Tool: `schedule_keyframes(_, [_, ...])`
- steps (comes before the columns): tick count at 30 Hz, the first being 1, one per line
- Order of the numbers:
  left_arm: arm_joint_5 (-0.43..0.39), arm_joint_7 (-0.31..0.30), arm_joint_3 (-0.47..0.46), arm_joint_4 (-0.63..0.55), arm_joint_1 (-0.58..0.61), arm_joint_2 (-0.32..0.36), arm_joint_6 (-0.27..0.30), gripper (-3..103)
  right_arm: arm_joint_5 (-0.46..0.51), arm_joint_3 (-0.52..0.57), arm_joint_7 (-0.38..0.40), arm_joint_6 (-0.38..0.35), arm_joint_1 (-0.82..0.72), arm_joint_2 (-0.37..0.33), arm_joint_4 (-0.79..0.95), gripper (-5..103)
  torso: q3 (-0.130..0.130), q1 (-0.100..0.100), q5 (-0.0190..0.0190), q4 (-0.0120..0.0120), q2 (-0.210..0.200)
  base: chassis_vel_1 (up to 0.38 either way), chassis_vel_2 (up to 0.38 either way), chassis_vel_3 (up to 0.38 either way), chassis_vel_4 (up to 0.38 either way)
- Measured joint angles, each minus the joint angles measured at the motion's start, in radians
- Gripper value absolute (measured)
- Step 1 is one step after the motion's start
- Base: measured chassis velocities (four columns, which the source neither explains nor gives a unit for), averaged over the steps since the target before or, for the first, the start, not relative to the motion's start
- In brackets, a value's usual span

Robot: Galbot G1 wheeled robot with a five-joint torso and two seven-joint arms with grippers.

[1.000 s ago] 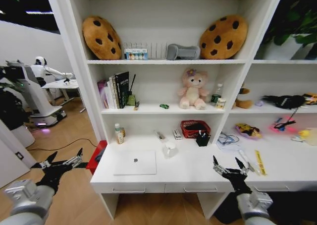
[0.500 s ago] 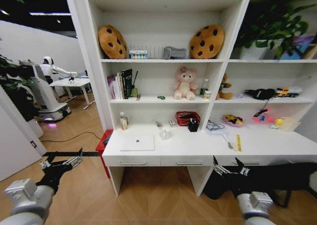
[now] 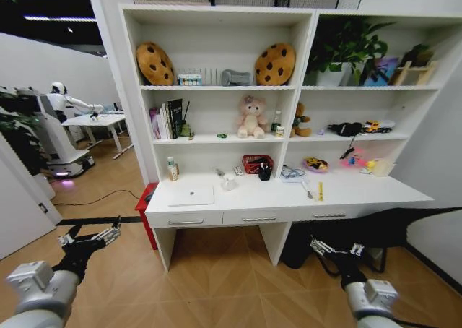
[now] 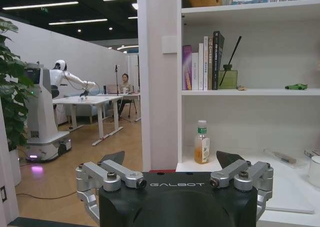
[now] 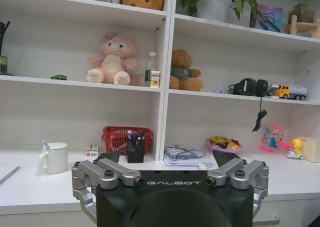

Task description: Organize the objects on the table.

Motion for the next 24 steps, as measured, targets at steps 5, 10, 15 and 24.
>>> schedule_keyframes(5, [0.000, 0.000, 0.000, 0.000, 0.000, 0.000, 0.000, 100, 0.000, 0.000, 0.000, 0.000, -0.001, 0.000, 0.000, 100, 0.000, -0.001, -0.0002, -0.0002, 0.001, -0.005, 0.003, 0.002, -0.020])
schedule_keyframes(10, [0.000, 0.000, 0.000, 0.000, 0.000, 0.000, 0.000, 100, 0.000, 0.000, 0.000, 0.000, -0.001, 0.000, 0.000, 100, -0.001, -0.002, -0.0001, -0.0002, 0.001, 0.000, 0.000, 0.000, 0.000])
schedule_keyframes(15, [0.000, 0.000, 0.000, 0.000, 0.000, 0.000, 0.000, 100, 0.000, 0.000, 0.000, 0.000, -0.001, 0.000, 0.000, 100, 0.000, -0.001, 0.0000, -0.0002, 0.001, 0.000, 0.000, 0.000, 0.000])
schedule_keyframes(24, [0.000, 0.000, 0.000, 0.000, 0.000, 0.000, 0.000, 100, 0.000, 0.000, 0.000, 0.000, -0.001, 0.000, 0.000, 100, 0.000, -0.001, 0.0000, -0.0002, 0.001, 0.000, 0.000, 0.000, 0.000])
